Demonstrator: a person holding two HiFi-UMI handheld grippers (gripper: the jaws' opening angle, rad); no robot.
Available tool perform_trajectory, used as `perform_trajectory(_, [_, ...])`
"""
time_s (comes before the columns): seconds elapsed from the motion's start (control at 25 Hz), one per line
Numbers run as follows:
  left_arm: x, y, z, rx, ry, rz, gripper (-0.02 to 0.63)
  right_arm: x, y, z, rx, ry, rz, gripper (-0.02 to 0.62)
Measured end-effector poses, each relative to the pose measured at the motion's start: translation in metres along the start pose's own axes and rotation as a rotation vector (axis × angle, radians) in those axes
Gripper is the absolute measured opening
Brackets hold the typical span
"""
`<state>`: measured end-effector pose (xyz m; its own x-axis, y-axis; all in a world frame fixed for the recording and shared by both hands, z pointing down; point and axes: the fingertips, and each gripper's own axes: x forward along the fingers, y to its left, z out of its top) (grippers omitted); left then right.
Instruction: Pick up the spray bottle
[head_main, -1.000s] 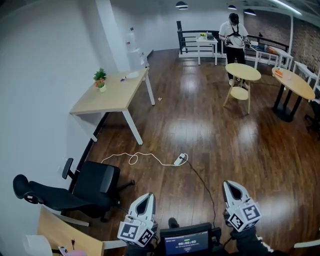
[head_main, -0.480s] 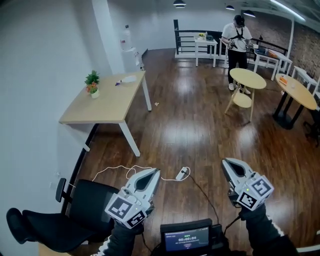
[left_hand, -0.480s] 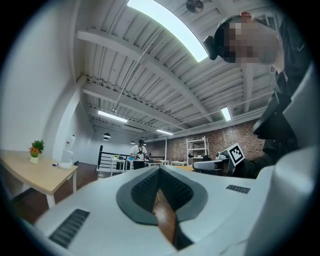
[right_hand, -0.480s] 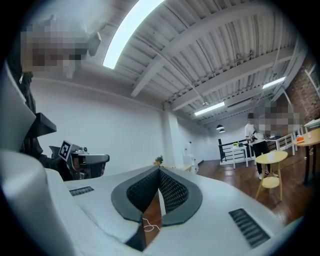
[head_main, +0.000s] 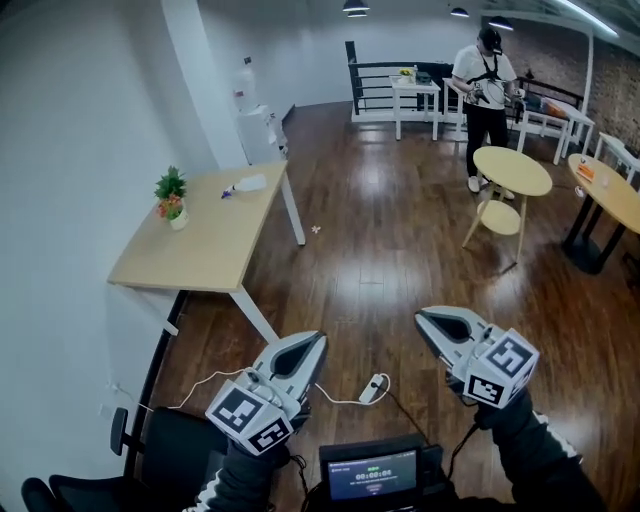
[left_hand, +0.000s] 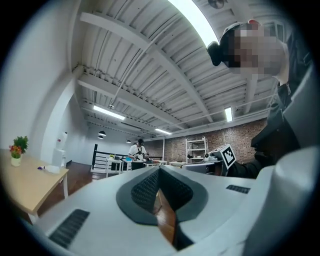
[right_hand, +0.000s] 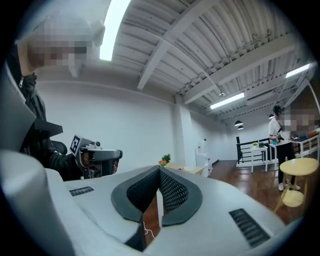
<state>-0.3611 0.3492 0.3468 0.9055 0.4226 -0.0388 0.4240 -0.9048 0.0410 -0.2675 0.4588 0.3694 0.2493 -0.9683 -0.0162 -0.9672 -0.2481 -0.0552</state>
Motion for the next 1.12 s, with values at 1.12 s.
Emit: perform_trajectory(1.12, [0.393,0.575,0.028,0.011,-0.019,0.084,0.0,0.527,-0.489,0.053,0.02,0.002,0.14,0.008])
